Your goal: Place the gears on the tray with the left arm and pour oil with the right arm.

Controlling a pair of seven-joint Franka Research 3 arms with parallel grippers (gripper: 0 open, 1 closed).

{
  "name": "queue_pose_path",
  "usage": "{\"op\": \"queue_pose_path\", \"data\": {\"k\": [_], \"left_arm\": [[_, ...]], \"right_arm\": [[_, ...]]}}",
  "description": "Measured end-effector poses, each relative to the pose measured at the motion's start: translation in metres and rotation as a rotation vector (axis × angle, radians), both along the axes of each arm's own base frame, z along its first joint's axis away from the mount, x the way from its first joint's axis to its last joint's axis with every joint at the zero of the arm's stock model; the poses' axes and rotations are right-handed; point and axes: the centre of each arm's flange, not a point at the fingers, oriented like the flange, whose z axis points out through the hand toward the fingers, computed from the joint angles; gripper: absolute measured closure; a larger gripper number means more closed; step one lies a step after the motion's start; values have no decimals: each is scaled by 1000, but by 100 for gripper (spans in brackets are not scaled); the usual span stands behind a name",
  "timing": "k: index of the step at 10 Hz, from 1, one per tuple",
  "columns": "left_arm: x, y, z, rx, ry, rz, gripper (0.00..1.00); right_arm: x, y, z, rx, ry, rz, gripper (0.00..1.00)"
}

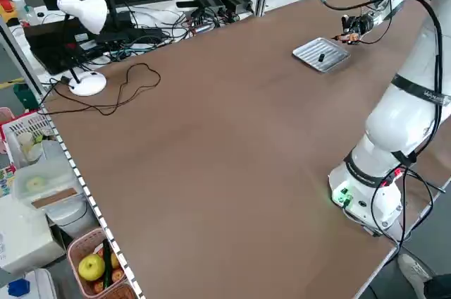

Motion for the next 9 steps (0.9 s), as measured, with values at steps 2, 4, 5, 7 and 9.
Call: {"op": "queue_pose_path", "data": {"k": [2, 4, 5, 7, 9], "left_arm": [[0, 0, 0, 0, -1, 0, 1], [1, 5, 0, -11, -2, 8, 1], [1, 10, 1, -20, -2, 14, 1], [1, 11, 1, -25, -4, 15, 1], [1, 9, 1, -26, -5, 10, 1]], "right_arm": [[-4, 4, -8, -16, 11, -2, 69], [0, 7, -9, -11, 7, -7, 69], [4, 8, -6, -8, 6, -9, 69], [9, 5, -4, -8, 5, -17, 69], [16, 0, 3, -3, -32, -26, 69]]}}
